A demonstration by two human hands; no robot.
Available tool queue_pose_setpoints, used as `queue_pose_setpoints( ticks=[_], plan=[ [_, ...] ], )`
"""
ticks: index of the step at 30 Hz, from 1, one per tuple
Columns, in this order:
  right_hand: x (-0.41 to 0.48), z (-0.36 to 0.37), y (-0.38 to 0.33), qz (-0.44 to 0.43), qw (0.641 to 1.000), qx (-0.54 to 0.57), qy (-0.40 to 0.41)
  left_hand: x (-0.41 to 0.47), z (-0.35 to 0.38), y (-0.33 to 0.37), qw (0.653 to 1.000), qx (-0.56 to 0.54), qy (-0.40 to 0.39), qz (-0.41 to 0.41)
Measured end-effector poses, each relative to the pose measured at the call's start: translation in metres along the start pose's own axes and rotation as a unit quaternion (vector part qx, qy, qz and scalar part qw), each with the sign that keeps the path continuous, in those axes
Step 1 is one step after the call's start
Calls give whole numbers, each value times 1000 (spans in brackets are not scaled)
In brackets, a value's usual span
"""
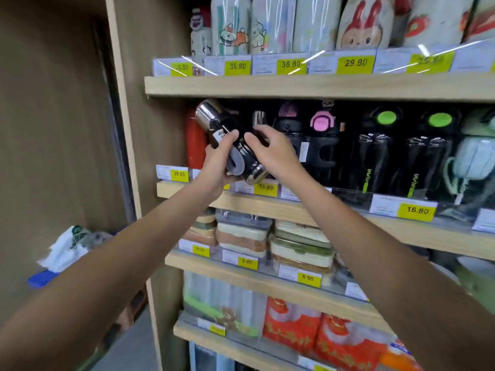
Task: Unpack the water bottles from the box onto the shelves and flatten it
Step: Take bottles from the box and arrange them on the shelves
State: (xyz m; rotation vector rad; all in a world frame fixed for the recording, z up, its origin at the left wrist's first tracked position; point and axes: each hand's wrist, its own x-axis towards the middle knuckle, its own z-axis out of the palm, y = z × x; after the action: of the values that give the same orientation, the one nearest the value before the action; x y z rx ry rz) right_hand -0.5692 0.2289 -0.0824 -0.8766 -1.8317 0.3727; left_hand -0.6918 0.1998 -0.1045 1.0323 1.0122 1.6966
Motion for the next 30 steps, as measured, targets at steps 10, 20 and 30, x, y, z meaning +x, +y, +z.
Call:
queue_pose_setpoints(
  ticks=[10,20,30],
  plan=[
    [-11,10,10,-126,957,-149,215,50,-3,4,987,99,112,56],
    [-16,15,28,-37,926,-240,289,78,-4,-15,950,282,13,136],
    [-15,19,43,18,902,-321,288,95,5,-22,931,334,-90,116]
  ],
)
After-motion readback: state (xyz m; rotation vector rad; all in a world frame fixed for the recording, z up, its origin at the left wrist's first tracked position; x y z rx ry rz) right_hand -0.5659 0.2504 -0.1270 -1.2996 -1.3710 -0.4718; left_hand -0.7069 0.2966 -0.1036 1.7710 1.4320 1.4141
